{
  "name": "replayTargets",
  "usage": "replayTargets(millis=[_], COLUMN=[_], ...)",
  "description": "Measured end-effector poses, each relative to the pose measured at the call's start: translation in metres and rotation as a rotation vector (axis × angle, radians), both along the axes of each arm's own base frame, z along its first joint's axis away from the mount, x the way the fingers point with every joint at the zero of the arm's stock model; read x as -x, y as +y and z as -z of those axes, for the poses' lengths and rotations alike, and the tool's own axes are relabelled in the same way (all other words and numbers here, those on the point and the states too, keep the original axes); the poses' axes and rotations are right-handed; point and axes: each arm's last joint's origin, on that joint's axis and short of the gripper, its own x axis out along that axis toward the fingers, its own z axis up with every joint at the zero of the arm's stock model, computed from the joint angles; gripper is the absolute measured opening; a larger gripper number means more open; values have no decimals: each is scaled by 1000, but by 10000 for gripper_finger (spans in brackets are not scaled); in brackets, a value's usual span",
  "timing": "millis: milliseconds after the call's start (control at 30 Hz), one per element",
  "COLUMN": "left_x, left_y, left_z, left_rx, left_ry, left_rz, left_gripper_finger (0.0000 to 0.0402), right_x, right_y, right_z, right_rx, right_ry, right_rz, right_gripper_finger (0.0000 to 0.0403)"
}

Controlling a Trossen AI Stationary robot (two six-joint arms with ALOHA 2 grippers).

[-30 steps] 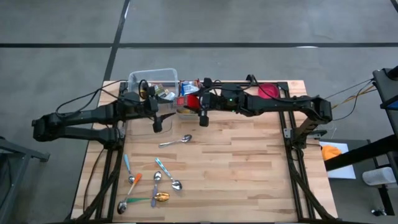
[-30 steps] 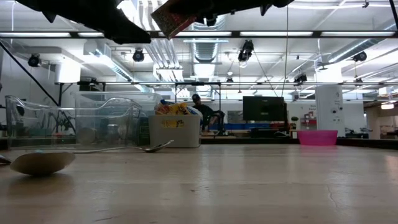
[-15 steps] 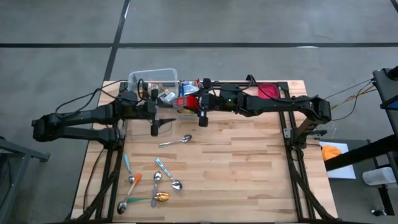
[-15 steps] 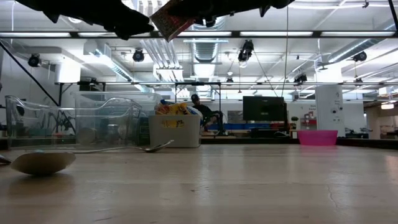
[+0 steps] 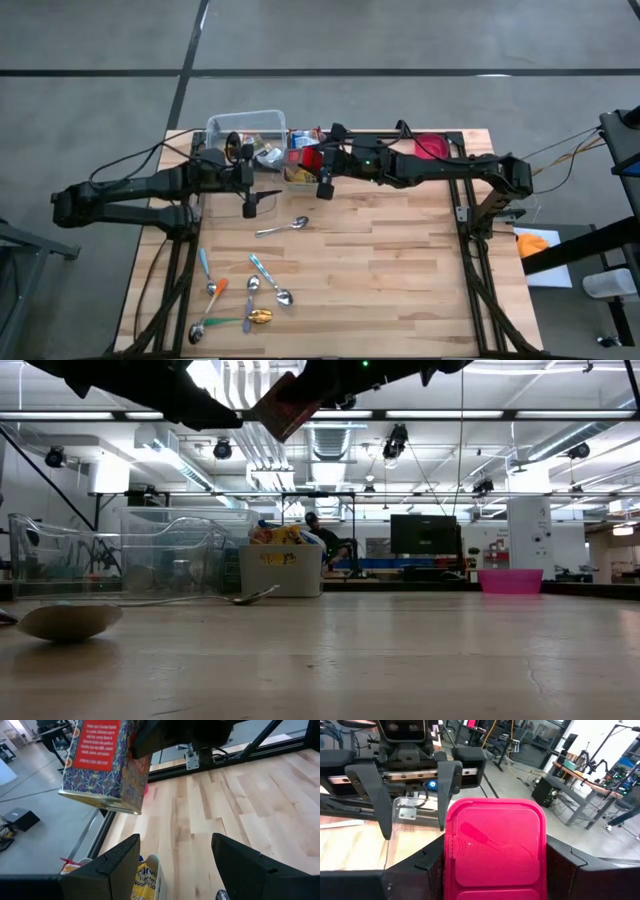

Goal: Pick & Place Food Item
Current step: Put the red seasoning can into the white bin

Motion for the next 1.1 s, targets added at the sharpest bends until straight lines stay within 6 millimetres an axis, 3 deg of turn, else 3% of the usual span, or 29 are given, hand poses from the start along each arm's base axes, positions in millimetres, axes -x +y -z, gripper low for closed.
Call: replayTargets(millis=[467, 867, 1100], left_x=[-3, -5, -4], left_y=[1, 1, 1], left_z=[-5, -3, -3], left_rx=[-19, -13, -12], left_ry=[-61, -53, -52], left_rz=[1, -14, -14], left_gripper_finger=[256, 394, 350], right_x=[1, 1, 1], right_y=[0, -1, 0], right_z=[4, 4, 4], right_rx=[-9, -6, -8], right_ry=[37, 47, 47], right_rz=[2, 27, 15], right_gripper_finger=[219, 219, 219])
